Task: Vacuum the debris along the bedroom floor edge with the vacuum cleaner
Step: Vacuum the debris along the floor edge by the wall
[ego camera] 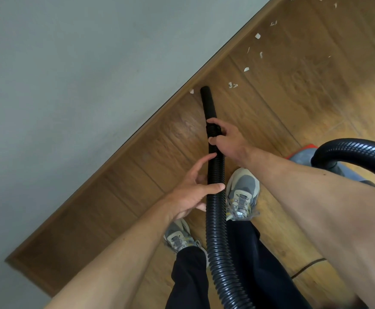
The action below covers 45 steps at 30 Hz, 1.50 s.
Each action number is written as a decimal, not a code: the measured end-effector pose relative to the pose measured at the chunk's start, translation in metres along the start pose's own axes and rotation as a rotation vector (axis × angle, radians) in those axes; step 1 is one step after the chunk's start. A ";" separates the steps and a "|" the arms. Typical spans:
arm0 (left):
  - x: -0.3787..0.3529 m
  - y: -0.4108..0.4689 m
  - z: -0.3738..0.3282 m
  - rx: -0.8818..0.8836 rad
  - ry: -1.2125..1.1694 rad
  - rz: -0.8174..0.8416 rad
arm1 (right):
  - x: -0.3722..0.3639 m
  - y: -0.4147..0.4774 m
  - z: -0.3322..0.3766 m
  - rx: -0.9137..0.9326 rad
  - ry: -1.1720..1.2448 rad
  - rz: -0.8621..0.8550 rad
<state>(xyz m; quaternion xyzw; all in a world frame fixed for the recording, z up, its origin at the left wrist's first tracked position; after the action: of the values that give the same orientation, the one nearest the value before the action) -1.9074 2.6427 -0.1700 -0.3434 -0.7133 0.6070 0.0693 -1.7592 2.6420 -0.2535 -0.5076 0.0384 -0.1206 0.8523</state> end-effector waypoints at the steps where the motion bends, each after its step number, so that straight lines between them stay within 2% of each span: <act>1: -0.002 0.000 -0.001 0.002 0.012 0.011 | 0.002 -0.002 0.000 -0.006 0.016 0.008; 7: 0.010 -0.010 -0.002 -0.002 0.077 0.030 | -0.005 -0.010 0.003 -0.020 0.100 0.126; 11: 0.027 -0.016 -0.001 0.008 0.117 0.001 | -0.024 -0.006 0.002 -0.054 0.186 0.146; 29: 0.013 -0.004 0.009 0.040 0.099 0.030 | -0.014 -0.006 -0.020 -0.067 0.187 0.031; 38: 0.023 -0.006 0.005 -0.010 0.082 -0.022 | -0.020 -0.001 -0.004 0.004 0.186 0.086; 45: 0.027 -0.001 0.011 0.014 0.021 -0.021 | -0.028 0.009 -0.012 0.064 0.050 0.033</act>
<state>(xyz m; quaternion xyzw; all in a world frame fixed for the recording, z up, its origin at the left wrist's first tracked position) -1.9340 2.6492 -0.1807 -0.3415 -0.7118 0.6077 0.0855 -1.7874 2.6425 -0.2685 -0.4762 0.0641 -0.1203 0.8687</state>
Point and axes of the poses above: each hand's wrist, its own y-axis towards the middle knuckle, its own x-axis out of the back of the hand, z = x × y, the point moved 2 cm from there along y, towards the middle knuckle, and after that the axes turned 2 degrees about -x, right-handed, at the moved point
